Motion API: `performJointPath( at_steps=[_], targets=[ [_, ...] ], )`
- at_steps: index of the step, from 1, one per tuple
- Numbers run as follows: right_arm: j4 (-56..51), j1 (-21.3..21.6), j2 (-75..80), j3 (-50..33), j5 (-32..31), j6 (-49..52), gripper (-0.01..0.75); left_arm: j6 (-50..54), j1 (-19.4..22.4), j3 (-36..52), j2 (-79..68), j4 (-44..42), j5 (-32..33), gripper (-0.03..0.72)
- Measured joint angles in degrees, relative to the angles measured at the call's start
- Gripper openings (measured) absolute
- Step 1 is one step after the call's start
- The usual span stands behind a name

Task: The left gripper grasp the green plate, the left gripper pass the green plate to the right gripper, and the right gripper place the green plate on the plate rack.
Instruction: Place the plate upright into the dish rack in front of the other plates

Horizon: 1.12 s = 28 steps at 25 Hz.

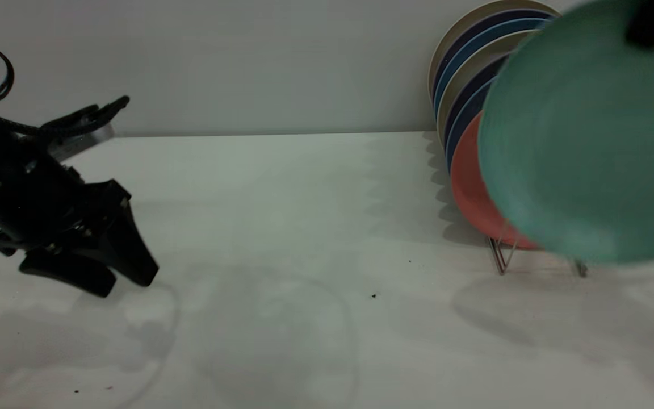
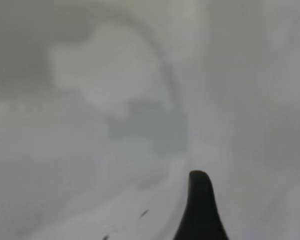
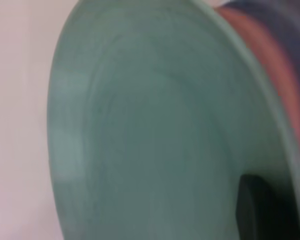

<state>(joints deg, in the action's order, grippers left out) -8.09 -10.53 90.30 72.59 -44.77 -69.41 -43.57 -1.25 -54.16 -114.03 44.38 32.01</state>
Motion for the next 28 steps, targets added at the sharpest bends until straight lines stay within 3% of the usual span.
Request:
performJointPath(
  at_steps=[6,28],
  targets=[
    [6.6,-1.5,1.6,2.0,3.2,0.3,0.059,5.7,0.0,0.0,0.0,-6.2,-0.1,0.582],
    [6.7,-1.5,7.0,2.5,14.9,-5.8,0.059,6.1,0.0,0.0,0.0,-6.7,-0.9,0.584]
  ],
)
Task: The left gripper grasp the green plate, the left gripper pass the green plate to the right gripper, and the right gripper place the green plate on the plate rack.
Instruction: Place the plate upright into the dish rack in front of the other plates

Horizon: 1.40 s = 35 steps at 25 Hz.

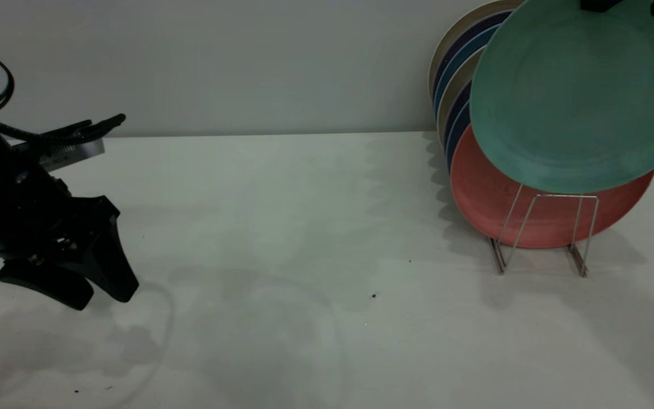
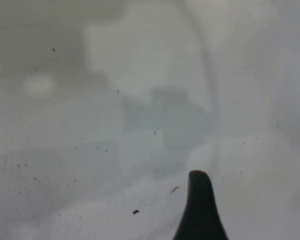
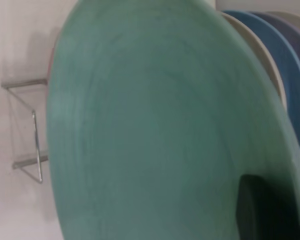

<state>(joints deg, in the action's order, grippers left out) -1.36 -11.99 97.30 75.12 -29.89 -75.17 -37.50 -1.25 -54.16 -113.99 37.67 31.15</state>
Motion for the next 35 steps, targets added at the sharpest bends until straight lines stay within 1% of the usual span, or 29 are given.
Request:
performJointPath(
  at_steps=[11,18,22,24,26,32,35],
  targets=[
    [0.0,0.0,3.6,0.0,0.3,0.0,0.059,0.0,0.0,0.0,0.0,0.0,-0.5,0.584],
    [-0.1,0.0,6.0,0.0,1.3,0.1,0.059,0.1,0.0,0.0,0.0,0.0,-0.6,0.554],
    [-0.9,0.0,6.6,0.0,1.2,0.1,0.071,0.1,0.0,0.0,0.0,0.0,-0.7,0.552],
    [-1.5,0.0,6.9,0.0,0.6,0.1,0.088,0.1,0.0,0.0,0.0,0.0,-0.7,0.552],
    [-2.4,0.0,6.9,0.0,-0.5,0.1,0.122,0.1,0.0,0.0,0.0,0.0,-0.7,0.552],
    [-3.4,0.0,6.9,0.0,-4.4,1.2,0.257,0.1,0.0,0.0,0.0,0.0,-0.7,0.551],
    [-4.1,0.0,6.9,0.0,-6.4,2.8,0.287,0.1,0.0,0.0,0.0,0.0,-0.7,0.551]
  ],
)
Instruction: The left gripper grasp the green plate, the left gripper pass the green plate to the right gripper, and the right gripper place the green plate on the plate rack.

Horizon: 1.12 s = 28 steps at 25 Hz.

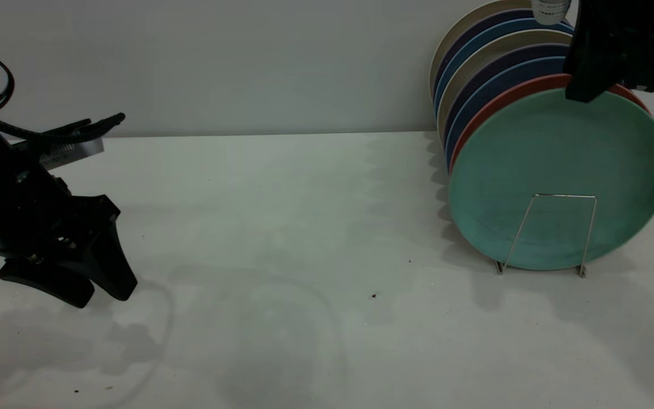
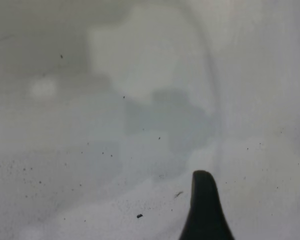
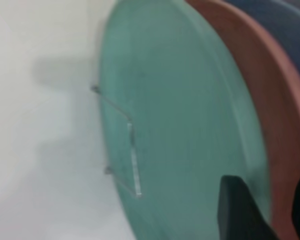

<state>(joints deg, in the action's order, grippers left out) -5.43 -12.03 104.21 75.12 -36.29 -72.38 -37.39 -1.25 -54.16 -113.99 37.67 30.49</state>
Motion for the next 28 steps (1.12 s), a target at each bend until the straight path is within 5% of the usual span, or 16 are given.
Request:
performJointPath(
  at_steps=[7,13,16,21,28],
  targets=[
    [-0.3,0.0,-1.8,1.3,-7.0,16.6,0.327,5.6,0.0,-0.4,1.2,-6.4,-0.7,0.551],
    [1.1,0.0,-7.0,4.8,-16.4,59.0,0.415,24.3,0.0,-5.5,8.8,-27.9,2.2,0.551],
    [4.5,0.0,-9.3,5.1,-23.0,69.6,0.421,33.2,0.0,-6.9,14.6,-39.6,5.4,0.551],
    [6.3,0.0,-15.0,5.0,-32.7,73.9,0.425,38.3,0.0,-6.9,24.8,-45.6,12.0,0.551],
    [6.3,0.0,-34.4,-3.0,-34.1,72.4,0.425,32.4,0.0,-5.5,42.2,-37.7,23.0,0.551]
  ],
)
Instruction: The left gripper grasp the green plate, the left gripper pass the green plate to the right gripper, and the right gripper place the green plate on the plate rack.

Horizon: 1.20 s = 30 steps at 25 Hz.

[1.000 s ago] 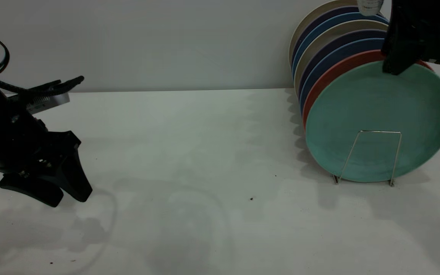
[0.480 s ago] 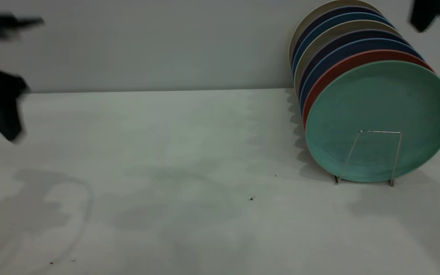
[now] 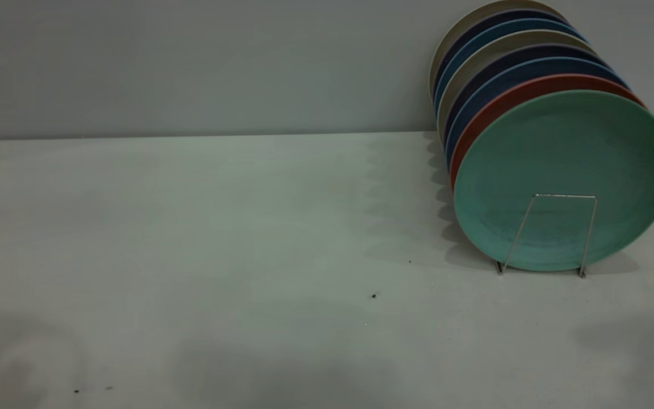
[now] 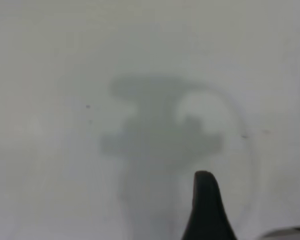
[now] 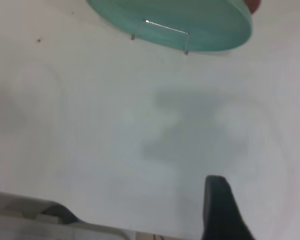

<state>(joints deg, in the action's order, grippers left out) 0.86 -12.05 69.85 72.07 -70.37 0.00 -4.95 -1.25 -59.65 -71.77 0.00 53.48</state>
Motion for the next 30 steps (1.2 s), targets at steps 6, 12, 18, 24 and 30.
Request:
performJointPath(
  at_steps=[6,12,18,24,30],
  targets=[
    [0.1,0.0,-21.8,-12.1,-0.7,-3.9,0.425,-1.5,0.0,10.6,22.5,6.0,4.6,0.551],
    [-0.3,0.0,-41.7,-23.4,-0.7,-4.9,0.426,3.5,0.0,18.1,46.8,6.5,12.9,0.551],
    [-5.8,0.0,-53.5,-35.3,1.2,-8.5,0.426,7.3,0.0,19.4,60.9,6.1,13.4,0.551],
    [-7.5,0.0,-58.2,-42.6,3.5,-14.3,0.426,6.1,0.0,21.1,65.3,5.0,13.4,0.551],
    [-7.4,0.0,-62.5,-44.6,4.8,-14.4,0.426,2.1,0.0,25.4,66.3,3.0,13.4,0.551]
  ],
)
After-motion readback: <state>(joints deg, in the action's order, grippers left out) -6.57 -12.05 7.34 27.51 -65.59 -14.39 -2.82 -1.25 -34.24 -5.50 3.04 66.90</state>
